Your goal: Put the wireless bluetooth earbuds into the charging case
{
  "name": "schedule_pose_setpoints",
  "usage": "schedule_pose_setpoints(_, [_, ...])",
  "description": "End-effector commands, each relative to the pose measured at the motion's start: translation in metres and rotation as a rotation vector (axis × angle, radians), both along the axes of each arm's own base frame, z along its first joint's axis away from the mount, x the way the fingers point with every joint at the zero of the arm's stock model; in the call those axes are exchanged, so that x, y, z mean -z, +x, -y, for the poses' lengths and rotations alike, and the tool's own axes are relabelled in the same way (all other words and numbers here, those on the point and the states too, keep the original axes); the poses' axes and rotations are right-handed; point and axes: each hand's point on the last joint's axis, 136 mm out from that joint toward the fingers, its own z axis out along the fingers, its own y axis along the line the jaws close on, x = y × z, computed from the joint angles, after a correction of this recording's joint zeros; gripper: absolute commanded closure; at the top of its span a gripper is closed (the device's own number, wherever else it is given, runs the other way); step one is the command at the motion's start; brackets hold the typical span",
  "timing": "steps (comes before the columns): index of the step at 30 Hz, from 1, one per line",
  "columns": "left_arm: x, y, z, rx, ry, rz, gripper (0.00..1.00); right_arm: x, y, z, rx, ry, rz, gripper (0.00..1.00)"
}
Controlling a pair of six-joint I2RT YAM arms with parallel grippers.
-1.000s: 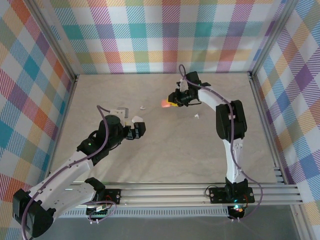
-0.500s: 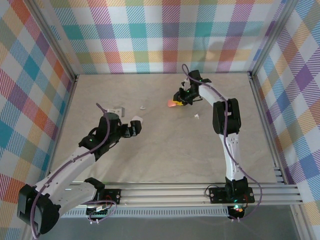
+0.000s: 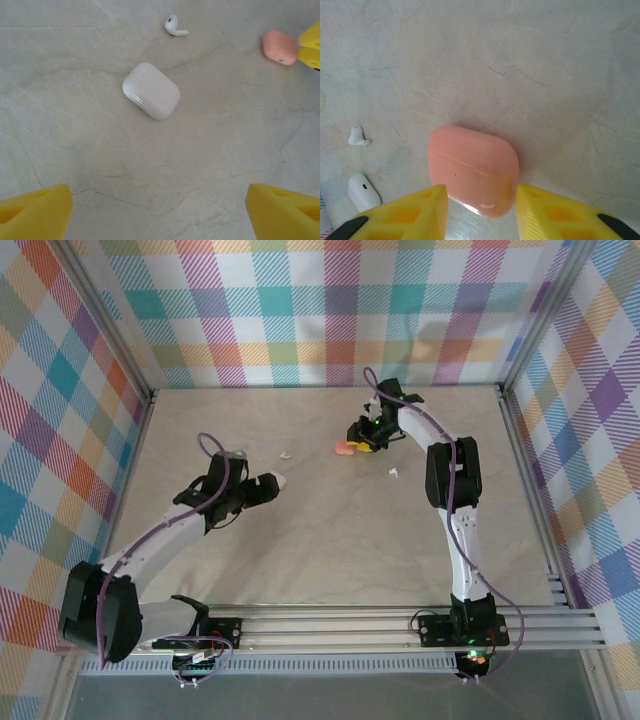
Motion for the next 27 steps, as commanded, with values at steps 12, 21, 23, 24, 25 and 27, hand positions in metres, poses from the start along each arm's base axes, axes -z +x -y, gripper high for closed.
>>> schedule_pose_setpoints(12, [0.059, 0.043, 0.002, -0.263, 0.011, -0.319, 0.26, -0.063, -0.042, 0.020, -0.067, -0.027, 0.123, 0.57])
schedule_pose_setpoints(21, [0.081, 0.068, 0.011, -0.358, 0.005, -0.383, 0.35, -0.081, -0.084, 0.014, -0.084, 0.092, 0.151, 0.57])
schedule_pose_setpoints(23, [0.084, 0.071, 0.015, -0.351, 0.014, -0.396, 0.35, -0.082, -0.090, 0.015, -0.081, 0.102, 0.152, 0.57])
schedule_pose_setpoints(24, [0.086, 0.073, 0.016, -0.346, 0.021, -0.404, 0.35, -0.083, -0.092, 0.015, -0.081, 0.106, 0.157, 0.57])
schedule_pose_setpoints(25, [0.087, 0.073, 0.018, -0.342, 0.030, -0.414, 0.35, -0.084, -0.093, 0.015, -0.080, 0.108, 0.159, 0.57])
schedule_pose_setpoints(27, [0.090, 0.073, 0.019, -0.336, 0.043, -0.424, 0.35, -0.087, -0.095, 0.015, -0.081, 0.114, 0.163, 0.57])
